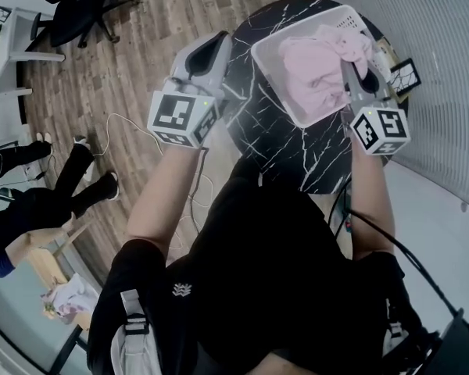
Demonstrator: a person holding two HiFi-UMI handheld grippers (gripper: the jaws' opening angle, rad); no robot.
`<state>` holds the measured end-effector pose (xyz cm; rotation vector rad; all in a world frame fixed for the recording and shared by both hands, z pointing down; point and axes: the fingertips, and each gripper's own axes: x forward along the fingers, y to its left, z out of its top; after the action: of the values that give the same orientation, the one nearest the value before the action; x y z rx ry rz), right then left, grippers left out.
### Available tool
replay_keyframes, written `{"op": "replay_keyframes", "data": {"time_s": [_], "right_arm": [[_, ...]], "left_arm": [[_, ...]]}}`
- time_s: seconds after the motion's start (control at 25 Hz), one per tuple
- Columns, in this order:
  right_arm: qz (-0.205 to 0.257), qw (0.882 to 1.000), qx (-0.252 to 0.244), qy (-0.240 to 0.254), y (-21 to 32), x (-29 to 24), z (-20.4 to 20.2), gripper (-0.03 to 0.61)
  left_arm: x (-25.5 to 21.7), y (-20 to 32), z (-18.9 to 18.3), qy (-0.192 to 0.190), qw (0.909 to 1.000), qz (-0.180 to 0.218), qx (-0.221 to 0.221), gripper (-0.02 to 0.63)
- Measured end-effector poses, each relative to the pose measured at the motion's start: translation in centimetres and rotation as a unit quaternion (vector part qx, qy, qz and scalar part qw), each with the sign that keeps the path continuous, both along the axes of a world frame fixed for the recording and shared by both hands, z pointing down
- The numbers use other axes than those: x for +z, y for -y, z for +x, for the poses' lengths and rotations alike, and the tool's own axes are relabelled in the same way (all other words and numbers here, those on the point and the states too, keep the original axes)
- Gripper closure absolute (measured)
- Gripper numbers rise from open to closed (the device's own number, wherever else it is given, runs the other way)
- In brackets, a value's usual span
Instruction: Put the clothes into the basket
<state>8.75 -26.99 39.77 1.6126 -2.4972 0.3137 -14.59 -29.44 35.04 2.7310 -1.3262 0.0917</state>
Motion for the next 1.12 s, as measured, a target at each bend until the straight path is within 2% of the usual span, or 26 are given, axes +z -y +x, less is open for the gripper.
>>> {"op": "replay_keyframes", "data": {"time_s": [0.68, 1.12], "right_arm": [[-0.037, 0.999, -0.011, -0.002, 0.8, 4.8, -0.2, 0.543], [-0.063, 0.997, -0.014, -0.034, 2.4, 7.0, -0.1, 0.543]], "left_arm": [[3.8, 0.3, 1.1, 0.007, 0.9996, -0.028, 0.001, 0.606], [6.1, 1.5, 1.4, 0.017, 0.9989, -0.043, 0.003, 0.606]]}}
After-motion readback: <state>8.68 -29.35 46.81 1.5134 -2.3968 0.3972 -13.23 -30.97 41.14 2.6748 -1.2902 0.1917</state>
